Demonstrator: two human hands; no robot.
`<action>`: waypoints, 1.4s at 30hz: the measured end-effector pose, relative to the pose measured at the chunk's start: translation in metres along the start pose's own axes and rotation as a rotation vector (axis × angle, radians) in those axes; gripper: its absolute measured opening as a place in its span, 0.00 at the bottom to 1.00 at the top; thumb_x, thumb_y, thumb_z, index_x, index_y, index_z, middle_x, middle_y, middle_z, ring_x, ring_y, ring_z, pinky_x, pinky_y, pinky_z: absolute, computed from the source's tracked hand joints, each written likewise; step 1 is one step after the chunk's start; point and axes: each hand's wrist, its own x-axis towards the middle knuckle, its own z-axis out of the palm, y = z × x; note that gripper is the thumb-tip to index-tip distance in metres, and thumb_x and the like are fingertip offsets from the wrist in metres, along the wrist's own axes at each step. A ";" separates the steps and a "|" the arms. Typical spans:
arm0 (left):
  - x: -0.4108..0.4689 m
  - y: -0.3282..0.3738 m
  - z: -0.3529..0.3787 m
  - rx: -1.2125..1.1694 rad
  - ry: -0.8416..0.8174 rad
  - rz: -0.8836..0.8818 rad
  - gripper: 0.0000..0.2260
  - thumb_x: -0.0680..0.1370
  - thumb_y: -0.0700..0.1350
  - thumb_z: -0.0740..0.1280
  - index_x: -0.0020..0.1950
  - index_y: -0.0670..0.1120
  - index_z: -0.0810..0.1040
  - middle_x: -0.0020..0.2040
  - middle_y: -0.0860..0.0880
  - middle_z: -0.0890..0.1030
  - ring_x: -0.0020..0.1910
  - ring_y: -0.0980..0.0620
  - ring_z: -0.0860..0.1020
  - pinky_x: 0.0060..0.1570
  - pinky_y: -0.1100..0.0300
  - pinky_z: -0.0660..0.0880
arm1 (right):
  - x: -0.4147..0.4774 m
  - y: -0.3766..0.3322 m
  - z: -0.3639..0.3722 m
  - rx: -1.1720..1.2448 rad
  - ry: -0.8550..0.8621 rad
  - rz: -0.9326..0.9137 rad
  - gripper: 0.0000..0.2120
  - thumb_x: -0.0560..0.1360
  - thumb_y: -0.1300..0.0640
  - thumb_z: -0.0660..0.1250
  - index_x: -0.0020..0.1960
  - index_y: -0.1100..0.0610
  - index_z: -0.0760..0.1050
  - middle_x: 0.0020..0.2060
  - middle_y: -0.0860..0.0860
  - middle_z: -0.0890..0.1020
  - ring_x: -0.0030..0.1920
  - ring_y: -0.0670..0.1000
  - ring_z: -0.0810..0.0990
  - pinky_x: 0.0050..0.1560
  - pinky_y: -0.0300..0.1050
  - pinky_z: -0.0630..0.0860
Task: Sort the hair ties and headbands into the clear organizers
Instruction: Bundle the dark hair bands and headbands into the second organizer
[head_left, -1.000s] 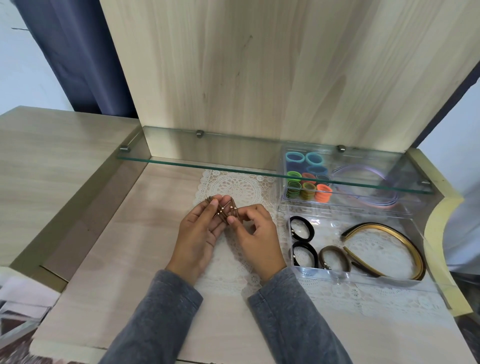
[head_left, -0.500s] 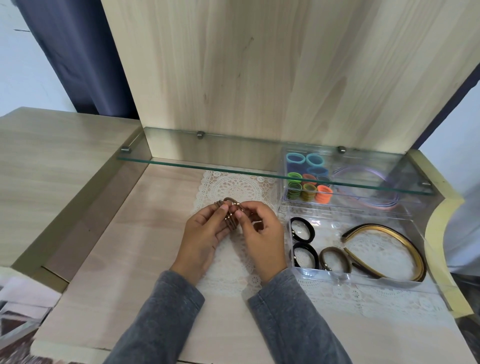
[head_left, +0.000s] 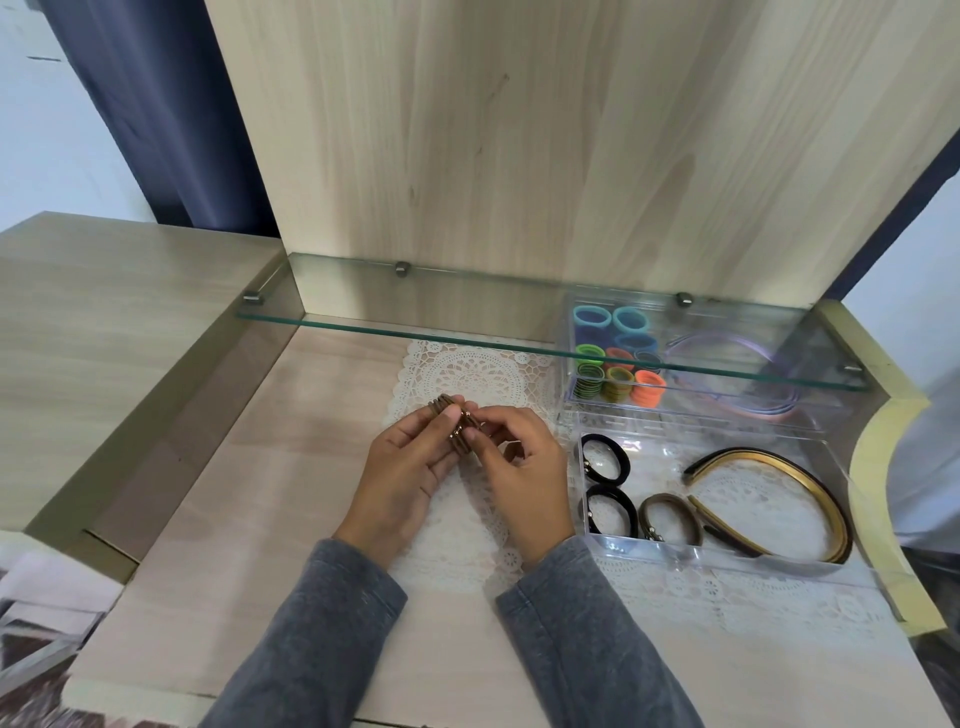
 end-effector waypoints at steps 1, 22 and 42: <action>0.000 0.000 0.000 -0.002 0.001 0.008 0.12 0.72 0.40 0.69 0.55 0.39 0.81 0.53 0.41 0.84 0.53 0.45 0.84 0.52 0.59 0.81 | 0.000 -0.001 0.000 -0.001 -0.012 0.008 0.10 0.71 0.65 0.73 0.49 0.53 0.82 0.45 0.44 0.82 0.45 0.47 0.80 0.44 0.37 0.74; 0.001 0.002 -0.004 -0.086 0.022 0.008 0.11 0.73 0.40 0.69 0.53 0.39 0.81 0.47 0.45 0.85 0.46 0.51 0.84 0.47 0.61 0.81 | -0.003 -0.009 -0.001 -0.064 -0.009 0.002 0.09 0.71 0.67 0.70 0.47 0.55 0.80 0.42 0.47 0.77 0.41 0.47 0.75 0.42 0.31 0.68; -0.002 0.003 -0.001 -0.023 -0.008 0.005 0.11 0.72 0.39 0.68 0.53 0.40 0.82 0.51 0.44 0.86 0.50 0.52 0.84 0.46 0.63 0.80 | -0.005 -0.006 0.000 -0.262 -0.015 -0.298 0.05 0.72 0.67 0.68 0.46 0.59 0.79 0.42 0.49 0.78 0.45 0.49 0.77 0.46 0.49 0.76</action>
